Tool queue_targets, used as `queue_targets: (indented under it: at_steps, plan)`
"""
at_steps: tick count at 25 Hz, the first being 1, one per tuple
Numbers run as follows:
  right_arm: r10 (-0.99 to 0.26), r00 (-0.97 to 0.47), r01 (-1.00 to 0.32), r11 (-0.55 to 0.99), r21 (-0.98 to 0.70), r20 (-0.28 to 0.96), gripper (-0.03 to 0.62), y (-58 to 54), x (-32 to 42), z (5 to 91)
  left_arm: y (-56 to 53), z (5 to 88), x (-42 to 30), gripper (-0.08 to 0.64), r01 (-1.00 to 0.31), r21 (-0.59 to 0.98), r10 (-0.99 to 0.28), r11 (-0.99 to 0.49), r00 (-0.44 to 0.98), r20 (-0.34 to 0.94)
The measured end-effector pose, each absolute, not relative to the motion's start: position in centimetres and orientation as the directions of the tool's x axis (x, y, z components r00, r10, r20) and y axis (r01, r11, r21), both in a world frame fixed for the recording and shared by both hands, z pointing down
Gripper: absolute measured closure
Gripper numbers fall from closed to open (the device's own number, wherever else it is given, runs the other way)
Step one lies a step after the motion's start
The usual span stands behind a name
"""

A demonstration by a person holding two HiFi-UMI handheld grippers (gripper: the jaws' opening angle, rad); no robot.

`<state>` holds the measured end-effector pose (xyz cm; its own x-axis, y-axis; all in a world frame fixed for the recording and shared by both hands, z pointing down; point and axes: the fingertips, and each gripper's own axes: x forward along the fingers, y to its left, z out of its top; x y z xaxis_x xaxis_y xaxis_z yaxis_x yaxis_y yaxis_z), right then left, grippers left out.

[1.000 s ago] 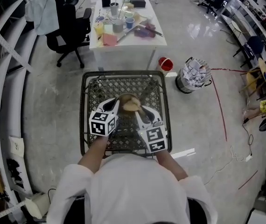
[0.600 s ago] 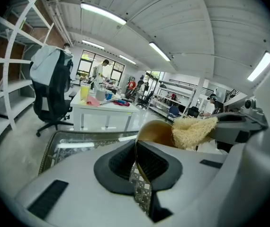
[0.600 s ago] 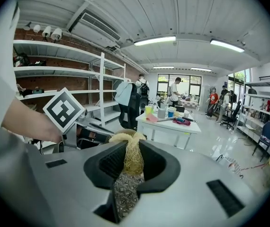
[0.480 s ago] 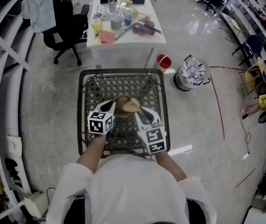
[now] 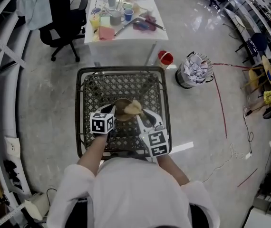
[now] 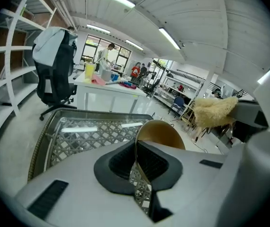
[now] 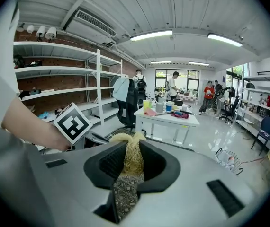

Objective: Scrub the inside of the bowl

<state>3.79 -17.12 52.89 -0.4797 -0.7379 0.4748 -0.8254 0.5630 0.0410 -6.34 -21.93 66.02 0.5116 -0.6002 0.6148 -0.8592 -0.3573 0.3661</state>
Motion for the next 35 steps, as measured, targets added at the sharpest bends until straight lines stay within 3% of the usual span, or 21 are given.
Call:
queue_targets:
  at_steps: [23,35]
  plan:
    - [-0.688,-0.455,-0.834,0.552,0.001,0.566,0.503,-15.7,5.7,56.8,-22.3,76.2,-6.2,0.517,-0.885,0.412,-0.486,-0.216,0.463,0.741]
    - [-0.673,-0.451,-0.831,0.557,-0.001,0.586,0.503,-16.1,5.9,57.7,-23.8,77.6,-6.6,0.517,-0.887,0.443,-0.493,-0.131,0.446,0.747]
